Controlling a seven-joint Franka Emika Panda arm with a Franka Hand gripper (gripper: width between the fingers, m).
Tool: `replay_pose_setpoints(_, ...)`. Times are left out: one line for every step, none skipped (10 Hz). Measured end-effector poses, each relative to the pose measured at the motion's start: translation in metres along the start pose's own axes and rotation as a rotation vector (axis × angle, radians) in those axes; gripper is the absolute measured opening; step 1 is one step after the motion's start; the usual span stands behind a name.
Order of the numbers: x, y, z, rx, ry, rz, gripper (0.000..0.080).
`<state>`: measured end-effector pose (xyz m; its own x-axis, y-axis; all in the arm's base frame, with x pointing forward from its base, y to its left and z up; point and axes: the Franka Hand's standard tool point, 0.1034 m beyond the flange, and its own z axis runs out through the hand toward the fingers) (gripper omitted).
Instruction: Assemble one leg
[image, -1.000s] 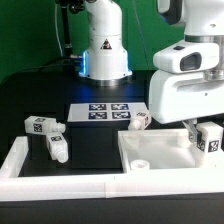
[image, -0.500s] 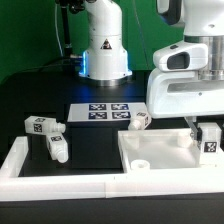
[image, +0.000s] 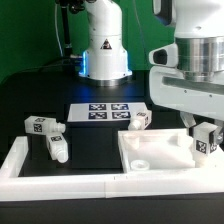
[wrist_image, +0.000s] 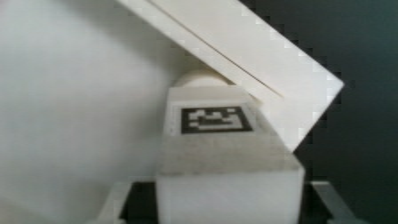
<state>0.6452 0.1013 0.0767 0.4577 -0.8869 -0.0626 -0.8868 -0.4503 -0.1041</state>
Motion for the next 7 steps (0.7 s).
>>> replay_pose_setpoints(-0.0006, 0.0004, 0.0002, -0.003, -0.001, 0.063, 0.0287)
replay_pose_setpoints(-0.0005, 0.0004, 0.0002, -0.002, -0.001, 0.047, 0.0287)
replay_pose_setpoints(-0.0007, 0.0004, 0.0006, -0.002, -0.002, 0.02, 0.0363)
replay_pose_setpoints(-0.0019, 0.0014, 0.0009, -0.015, -0.002, -0.095, 0.0363)
replay_pose_setpoints(-0.0028, 0.003, 0.0014, -0.036, -0.023, -0.334, 0.0544)
replay_pose_setpoints(-0.0003, 0.004, 0.0015, -0.05, -0.046, -0.513, 0.0628)
replay_pose_setpoints(-0.0048, 0.0009, 0.0016, -0.041, -0.041, -0.584, 0.0643)
